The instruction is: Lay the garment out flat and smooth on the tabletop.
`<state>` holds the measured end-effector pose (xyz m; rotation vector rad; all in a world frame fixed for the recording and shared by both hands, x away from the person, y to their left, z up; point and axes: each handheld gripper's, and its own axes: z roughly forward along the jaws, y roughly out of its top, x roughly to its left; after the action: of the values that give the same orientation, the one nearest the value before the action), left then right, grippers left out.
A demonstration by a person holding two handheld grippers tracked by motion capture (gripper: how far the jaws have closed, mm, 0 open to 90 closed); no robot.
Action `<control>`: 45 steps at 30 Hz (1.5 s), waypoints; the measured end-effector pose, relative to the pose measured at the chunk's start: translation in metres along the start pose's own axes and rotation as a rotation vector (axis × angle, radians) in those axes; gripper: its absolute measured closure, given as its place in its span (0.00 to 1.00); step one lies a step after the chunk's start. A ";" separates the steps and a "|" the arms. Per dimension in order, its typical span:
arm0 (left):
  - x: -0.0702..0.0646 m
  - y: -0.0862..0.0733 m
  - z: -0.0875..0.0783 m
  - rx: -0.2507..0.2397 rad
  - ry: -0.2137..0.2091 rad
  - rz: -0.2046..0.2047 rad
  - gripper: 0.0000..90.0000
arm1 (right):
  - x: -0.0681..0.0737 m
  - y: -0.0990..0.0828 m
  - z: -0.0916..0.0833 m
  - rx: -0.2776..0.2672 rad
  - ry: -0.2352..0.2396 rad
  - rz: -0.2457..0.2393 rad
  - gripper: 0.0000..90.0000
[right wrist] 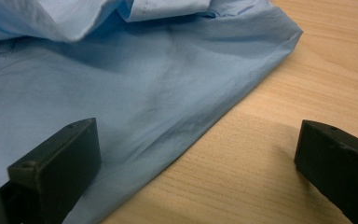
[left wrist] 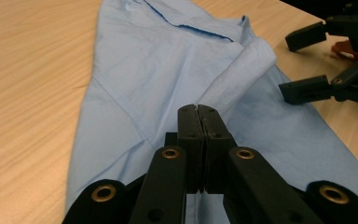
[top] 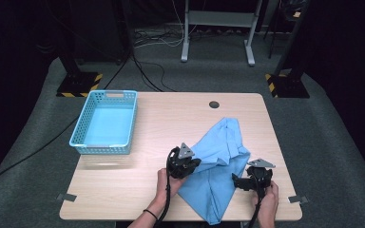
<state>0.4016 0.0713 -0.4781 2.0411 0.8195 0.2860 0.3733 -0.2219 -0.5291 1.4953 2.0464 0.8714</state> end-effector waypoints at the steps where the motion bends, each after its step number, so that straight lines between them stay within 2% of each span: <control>1: 0.003 0.001 0.000 -0.001 -0.004 -0.009 0.98 | 0.000 0.000 0.000 0.000 0.000 0.000 0.00; 7: 0.021 0.006 0.000 -0.003 -0.006 -0.066 0.98 | 0.000 0.000 0.000 0.000 0.000 0.000 0.00; 14: 0.029 0.006 -0.001 -0.010 0.003 -0.087 0.98 | 0.000 0.000 0.000 0.000 0.000 0.000 0.00; 15: 0.042 0.006 -0.002 -0.025 0.009 -0.142 0.98 | 0.000 0.000 0.000 0.000 0.000 0.000 0.00; 18: 0.058 0.007 -0.006 -0.051 0.027 -0.199 0.98 | 0.000 0.000 0.000 0.000 0.000 0.000 0.00; 24: 0.089 0.008 -0.016 -0.091 0.109 -0.300 0.98 | 0.000 0.000 0.000 0.000 0.000 0.000 0.00; 31: 0.117 -0.004 -0.018 -0.067 0.212 -0.397 0.98 | 0.000 0.000 0.000 0.000 0.000 -0.001 0.00; 37: 0.130 -0.017 -0.014 -0.031 0.288 -0.467 0.98 | 0.000 0.000 0.000 0.000 0.000 0.000 0.00; 45: 0.138 -0.026 -0.012 0.009 0.353 -0.526 0.98 | 0.000 0.000 0.000 0.000 0.000 0.000 0.00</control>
<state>0.4882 0.1784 -0.5062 1.7242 1.5366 0.3449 0.3733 -0.2219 -0.5291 1.4949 2.0465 0.8717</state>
